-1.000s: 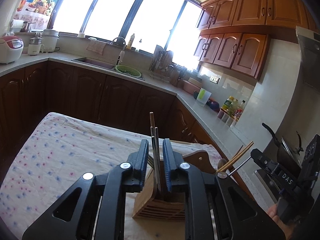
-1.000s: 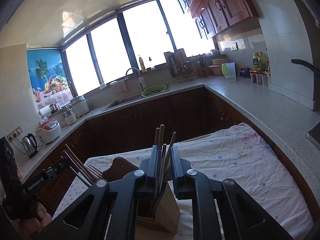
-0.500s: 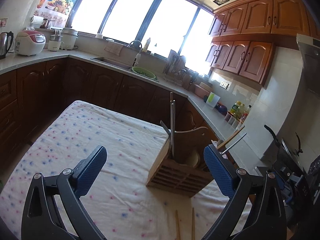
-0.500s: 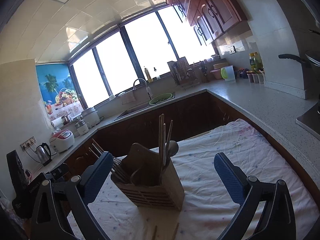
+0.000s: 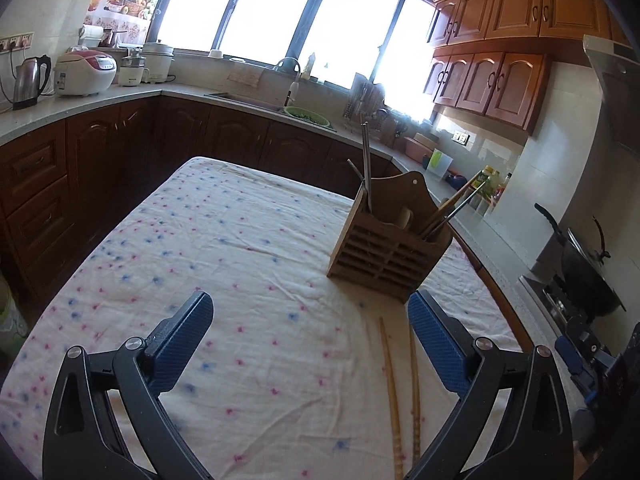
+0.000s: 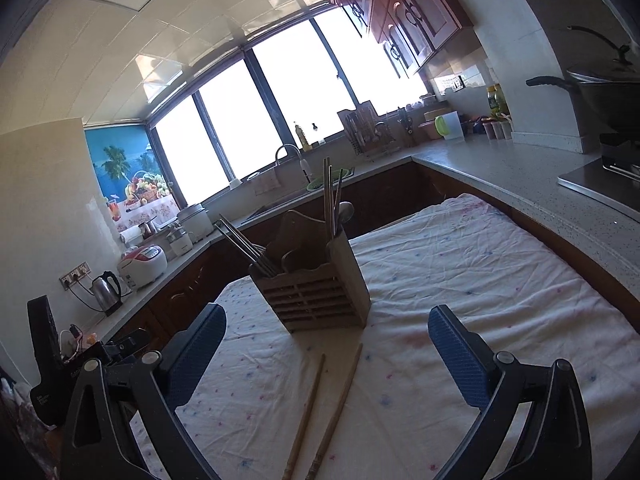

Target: Organize utensils

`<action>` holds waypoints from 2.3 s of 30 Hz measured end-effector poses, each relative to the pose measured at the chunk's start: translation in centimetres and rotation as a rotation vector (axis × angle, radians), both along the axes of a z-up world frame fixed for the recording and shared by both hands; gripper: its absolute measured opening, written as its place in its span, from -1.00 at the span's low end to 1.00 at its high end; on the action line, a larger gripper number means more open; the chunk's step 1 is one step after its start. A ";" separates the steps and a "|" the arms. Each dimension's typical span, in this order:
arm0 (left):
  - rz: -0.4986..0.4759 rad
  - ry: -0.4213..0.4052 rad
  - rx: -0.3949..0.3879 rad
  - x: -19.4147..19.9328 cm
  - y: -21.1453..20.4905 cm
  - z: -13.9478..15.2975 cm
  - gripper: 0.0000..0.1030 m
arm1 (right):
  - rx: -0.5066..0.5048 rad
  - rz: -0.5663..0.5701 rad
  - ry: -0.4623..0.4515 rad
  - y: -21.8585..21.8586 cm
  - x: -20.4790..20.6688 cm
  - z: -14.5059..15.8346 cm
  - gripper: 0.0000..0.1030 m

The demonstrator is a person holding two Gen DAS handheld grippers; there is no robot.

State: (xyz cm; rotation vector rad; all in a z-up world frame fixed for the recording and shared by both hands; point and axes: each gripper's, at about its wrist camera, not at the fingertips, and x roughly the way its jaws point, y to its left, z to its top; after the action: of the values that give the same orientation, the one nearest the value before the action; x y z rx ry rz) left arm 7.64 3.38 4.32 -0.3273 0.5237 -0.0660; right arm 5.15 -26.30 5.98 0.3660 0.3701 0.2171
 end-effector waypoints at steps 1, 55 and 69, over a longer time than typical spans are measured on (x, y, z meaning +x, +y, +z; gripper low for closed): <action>0.001 0.008 0.009 -0.4 0.1 -0.4 0.94 | -0.003 0.001 0.001 0.1 -0.5 -0.3 0.98; 0.107 -0.159 0.367 -12.5 -4.2 -5.6 1.00 | -0.287 -0.148 -0.147 1.6 -11.7 -4.7 1.00; 0.095 -0.223 0.320 -13.8 -4.2 -4.9 1.00 | -0.313 -0.130 -0.182 2.7 -12.4 -4.4 1.00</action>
State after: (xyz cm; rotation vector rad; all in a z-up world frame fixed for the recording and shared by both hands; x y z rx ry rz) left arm -6.11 -0.86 -0.61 -0.0298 0.2899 0.0725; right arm -7.21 -23.63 1.54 0.0600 0.1949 0.0623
